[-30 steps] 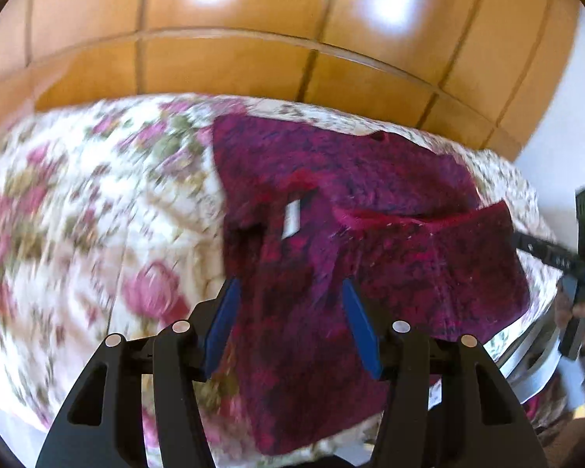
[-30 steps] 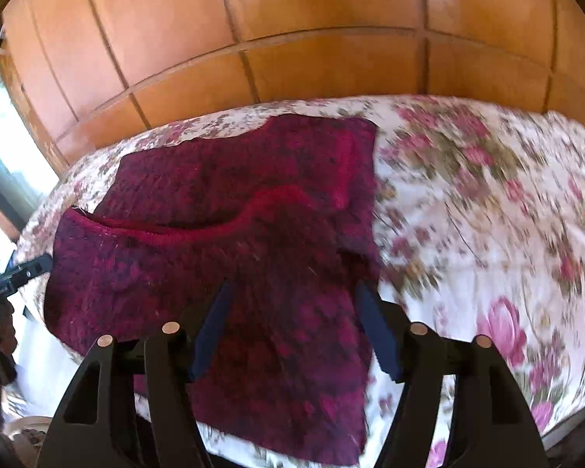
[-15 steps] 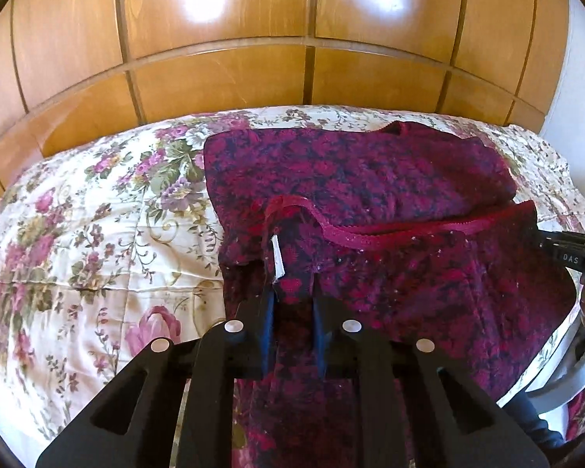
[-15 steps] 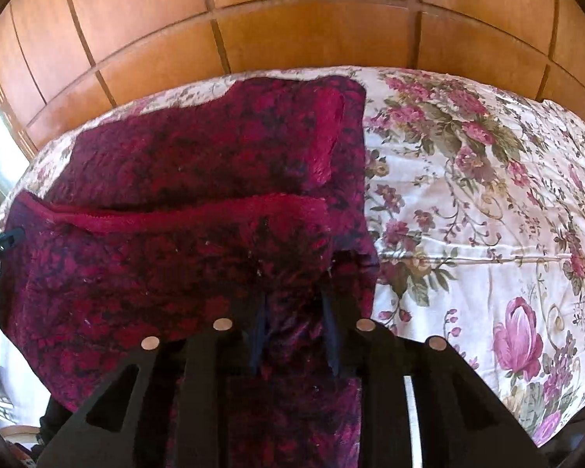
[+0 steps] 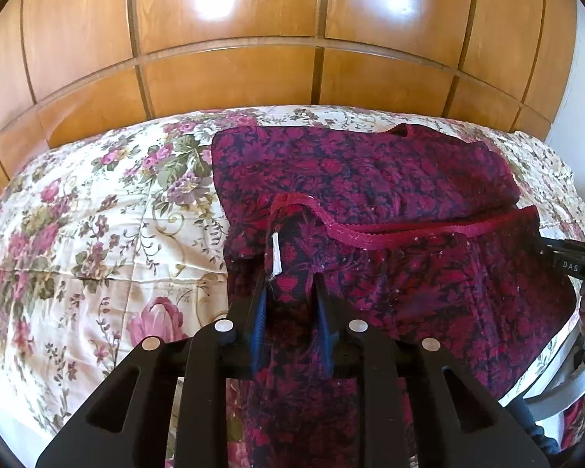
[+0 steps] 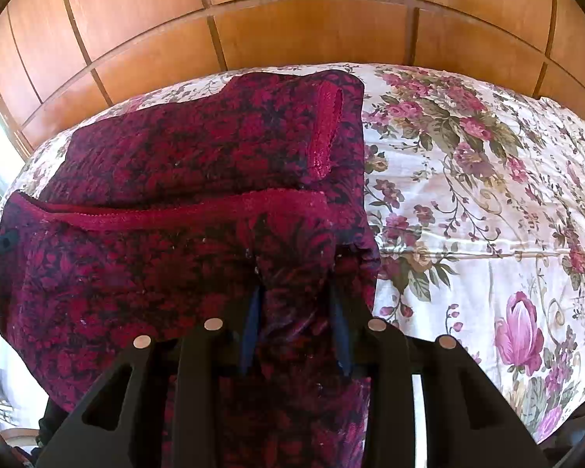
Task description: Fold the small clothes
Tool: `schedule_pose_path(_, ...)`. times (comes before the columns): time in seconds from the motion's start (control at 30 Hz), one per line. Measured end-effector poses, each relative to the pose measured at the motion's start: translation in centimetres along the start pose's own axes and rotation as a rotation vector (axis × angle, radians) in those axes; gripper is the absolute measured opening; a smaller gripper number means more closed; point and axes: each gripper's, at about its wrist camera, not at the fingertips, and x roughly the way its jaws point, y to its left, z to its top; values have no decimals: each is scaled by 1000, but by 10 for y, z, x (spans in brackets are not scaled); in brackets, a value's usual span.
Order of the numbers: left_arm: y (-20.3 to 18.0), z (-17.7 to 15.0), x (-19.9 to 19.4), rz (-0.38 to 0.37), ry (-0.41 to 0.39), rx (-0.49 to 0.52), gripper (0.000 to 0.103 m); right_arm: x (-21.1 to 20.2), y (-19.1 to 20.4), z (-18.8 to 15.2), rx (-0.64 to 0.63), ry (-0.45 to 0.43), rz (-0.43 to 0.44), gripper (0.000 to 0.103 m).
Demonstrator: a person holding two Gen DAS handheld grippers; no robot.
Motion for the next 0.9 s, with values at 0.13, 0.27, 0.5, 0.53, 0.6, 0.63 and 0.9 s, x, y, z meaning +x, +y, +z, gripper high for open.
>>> schedule_pose_path(0.13,0,-1,-1,9,0,2,31,1,-5,-3,32,8,12,44)
schedule_pose_path(0.27,12,-2,-9,-28,-24,-48,48,-4,-5,-5,38,8,16,49)
schedule_pose_path(0.5,23,-9,-7,-178,0,-96,47,-9,5,-8,-23,1,-8,38)
schedule_pose_path(0.53,20,-11,-5,-198,5,-93,32,-10,5,-9,-26,0,-7,35)
schedule_pose_path(0.6,13,-14,-3,-178,2,-74,18,-14,6,-10,-31,-3,-4,27)
schedule_pose_path(0.63,12,-16,-4,-165,-4,-70,15,-19,7,-11,-34,-6,2,26)
schedule_pose_path(0.9,37,-16,-49,-263,-124,-205,11,-72,12,0,-37,-73,107,19)
